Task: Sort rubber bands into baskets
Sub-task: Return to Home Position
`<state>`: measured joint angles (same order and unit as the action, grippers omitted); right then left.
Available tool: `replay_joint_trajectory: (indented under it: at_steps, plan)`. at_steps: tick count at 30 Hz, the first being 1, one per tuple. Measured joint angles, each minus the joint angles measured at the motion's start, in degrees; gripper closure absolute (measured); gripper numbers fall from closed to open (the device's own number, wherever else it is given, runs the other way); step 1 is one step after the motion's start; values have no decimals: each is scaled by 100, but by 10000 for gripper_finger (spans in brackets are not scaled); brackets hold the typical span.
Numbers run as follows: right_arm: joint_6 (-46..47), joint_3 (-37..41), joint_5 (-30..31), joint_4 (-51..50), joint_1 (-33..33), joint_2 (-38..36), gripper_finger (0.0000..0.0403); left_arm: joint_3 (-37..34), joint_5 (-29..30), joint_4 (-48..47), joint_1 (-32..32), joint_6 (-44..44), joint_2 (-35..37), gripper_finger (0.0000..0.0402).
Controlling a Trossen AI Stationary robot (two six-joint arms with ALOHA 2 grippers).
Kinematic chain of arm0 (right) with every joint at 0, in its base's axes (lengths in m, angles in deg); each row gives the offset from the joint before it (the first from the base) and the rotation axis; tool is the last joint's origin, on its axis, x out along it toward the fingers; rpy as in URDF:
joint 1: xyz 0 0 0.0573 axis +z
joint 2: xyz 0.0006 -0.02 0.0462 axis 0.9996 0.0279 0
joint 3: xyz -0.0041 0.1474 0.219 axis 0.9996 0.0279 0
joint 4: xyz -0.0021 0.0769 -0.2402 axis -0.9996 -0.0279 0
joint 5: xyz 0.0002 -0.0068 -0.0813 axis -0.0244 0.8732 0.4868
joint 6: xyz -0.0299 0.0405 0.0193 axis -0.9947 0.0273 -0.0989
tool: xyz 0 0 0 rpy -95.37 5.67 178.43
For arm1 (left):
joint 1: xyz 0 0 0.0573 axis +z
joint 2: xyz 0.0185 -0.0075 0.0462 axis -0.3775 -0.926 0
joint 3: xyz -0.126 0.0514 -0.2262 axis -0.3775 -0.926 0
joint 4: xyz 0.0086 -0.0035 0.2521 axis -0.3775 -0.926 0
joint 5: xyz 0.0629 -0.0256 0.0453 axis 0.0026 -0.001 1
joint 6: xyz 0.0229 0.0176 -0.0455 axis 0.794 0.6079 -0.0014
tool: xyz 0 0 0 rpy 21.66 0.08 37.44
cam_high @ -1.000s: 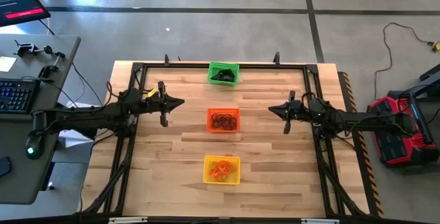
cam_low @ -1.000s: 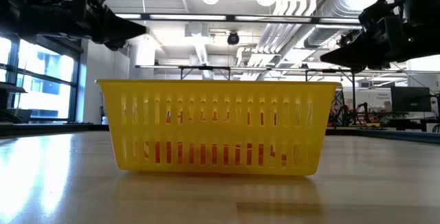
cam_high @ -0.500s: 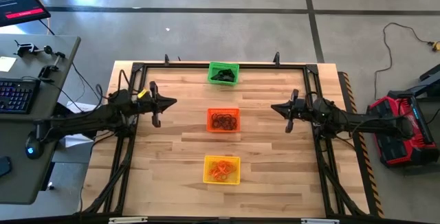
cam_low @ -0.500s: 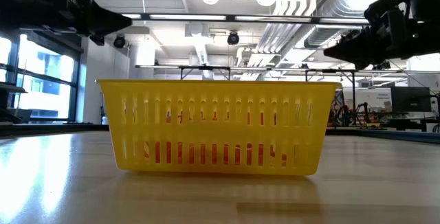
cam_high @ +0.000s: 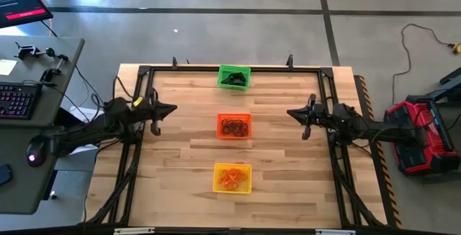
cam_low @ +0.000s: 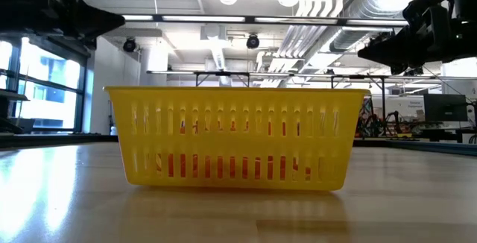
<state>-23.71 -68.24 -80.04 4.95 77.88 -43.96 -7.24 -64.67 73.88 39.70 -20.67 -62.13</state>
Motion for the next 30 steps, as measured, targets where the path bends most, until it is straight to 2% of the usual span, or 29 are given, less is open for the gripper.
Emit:
replay_joint_trajectory:
  at_steps: [2,11,17,20,30]
  plan:
    - [32,0,2,-149,0,-184,403,-211,56,28,0,-74,316,401]
    - [102,-2,141,-1160,2,-1212,403,-647,298,127,15,-67,295,401]
    - [64,56,294,-986,-45,-1195,403,-730,491,188,43,-19,299,401]
    - [-24,210,251,-583,-177,-1160,403,-728,488,137,108,-63,297,401]
    - [-67,216,244,-548,-651,-1136,403,-728,319,135,219,-502,297,401]
